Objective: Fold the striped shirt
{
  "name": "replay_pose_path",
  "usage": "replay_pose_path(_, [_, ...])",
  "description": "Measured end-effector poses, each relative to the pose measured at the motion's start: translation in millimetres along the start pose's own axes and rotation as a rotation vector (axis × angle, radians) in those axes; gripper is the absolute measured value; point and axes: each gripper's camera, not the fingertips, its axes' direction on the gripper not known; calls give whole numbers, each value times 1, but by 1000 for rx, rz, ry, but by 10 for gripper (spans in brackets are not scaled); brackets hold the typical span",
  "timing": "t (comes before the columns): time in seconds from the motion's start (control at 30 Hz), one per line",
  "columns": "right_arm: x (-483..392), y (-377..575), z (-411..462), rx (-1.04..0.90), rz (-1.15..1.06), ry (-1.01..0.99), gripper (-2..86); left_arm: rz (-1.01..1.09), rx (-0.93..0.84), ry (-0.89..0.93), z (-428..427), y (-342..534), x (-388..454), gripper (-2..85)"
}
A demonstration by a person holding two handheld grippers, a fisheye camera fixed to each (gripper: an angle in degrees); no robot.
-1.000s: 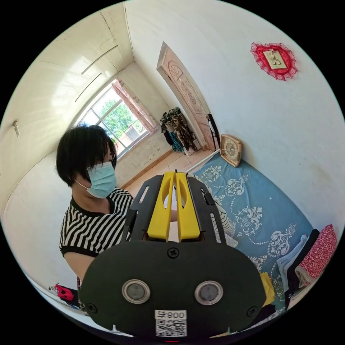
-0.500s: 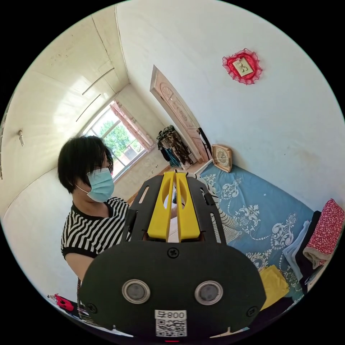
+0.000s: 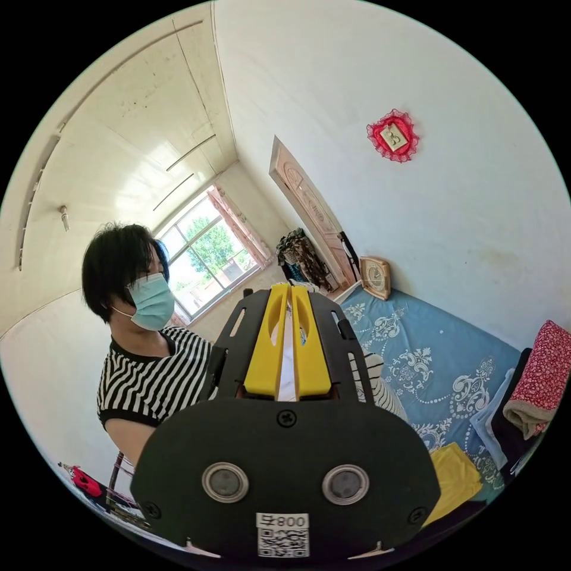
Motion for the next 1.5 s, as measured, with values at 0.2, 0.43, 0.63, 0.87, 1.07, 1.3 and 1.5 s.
replay_pose_path(0.2, [21,15,-11,-33,-62,-46,5,140,64,-131,-26,-7,121,4])
replay_pose_path(0.43, [58,31,-11,-95,-119,-143,5,197,106,-244,-36,19,228,4])
replay_pose_path(0.63, [81,40,-6,-152,-190,-217,5,182,157,-277,-39,48,294,4])
replay_pose_path(0.87, [99,57,1,-204,-306,-282,2,200,209,-374,-46,82,374,5])
replay_pose_path(1.07, [154,76,-7,-65,-263,-355,1,149,223,-452,-31,108,412,4])
replay_pose_path(1.3, [261,99,47,-72,16,-265,2,165,-45,-549,68,99,416,2])
replay_pose_path(1.5, [340,121,146,-136,207,-314,12,201,-45,-478,110,83,406,1])
